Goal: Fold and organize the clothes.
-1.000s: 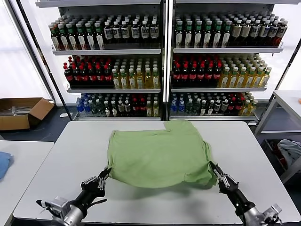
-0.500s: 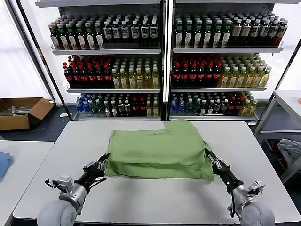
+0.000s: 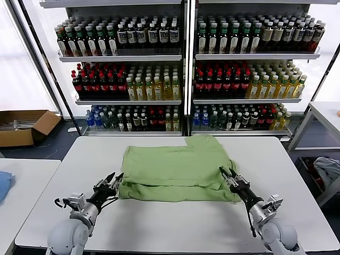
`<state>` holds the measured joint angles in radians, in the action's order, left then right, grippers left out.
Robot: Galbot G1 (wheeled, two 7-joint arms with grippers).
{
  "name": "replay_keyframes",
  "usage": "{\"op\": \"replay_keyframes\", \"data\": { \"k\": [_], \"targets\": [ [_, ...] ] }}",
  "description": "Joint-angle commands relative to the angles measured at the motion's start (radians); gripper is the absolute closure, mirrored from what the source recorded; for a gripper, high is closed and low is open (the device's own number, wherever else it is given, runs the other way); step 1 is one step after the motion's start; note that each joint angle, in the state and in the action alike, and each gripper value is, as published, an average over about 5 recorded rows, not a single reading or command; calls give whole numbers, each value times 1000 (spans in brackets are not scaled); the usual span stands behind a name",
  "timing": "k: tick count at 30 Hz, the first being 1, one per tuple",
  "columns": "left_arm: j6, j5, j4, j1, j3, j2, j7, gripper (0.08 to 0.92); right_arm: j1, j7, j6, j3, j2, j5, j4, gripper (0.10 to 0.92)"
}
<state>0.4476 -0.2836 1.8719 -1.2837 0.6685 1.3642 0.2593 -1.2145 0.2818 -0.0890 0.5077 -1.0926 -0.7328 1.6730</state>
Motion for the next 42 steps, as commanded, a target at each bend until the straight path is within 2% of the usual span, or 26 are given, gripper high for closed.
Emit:
{"op": "replay_keyframes", "data": {
  "k": [1, 6, 10, 17, 27, 31, 42],
  "targets": [
    [-11, 10, 5, -56, 14, 2, -5, 423, 14, -30, -6, 20, -1, 35, 5, 386],
    [-33, 14, 26, -144, -6, 9, -22, 294, -17, -93, 5, 50, 25, 36, 3, 247],
    [-38, 10, 39, -183, -21, 18, -47, 202, -72, -104, 10, 66, 40, 42, 41, 207],
    [-34, 7, 49, -186, -43, 17, -74, 177, -244, -106, 15, 67, 61, 105, 178, 203],
    [-16, -46, 2, -124, -52, 14, -101, 177, -290, -90, 51, 24, 50, 147, 190, 210],
    [-16, -64, -4, -108, -54, 14, -114, 177, -287, -91, 48, 14, 53, 161, 176, 289],
    [-16, -73, -8, -78, -73, 13, -112, 188, -286, -108, 22, -9, 49, 178, 130, 609]
  ]
}}
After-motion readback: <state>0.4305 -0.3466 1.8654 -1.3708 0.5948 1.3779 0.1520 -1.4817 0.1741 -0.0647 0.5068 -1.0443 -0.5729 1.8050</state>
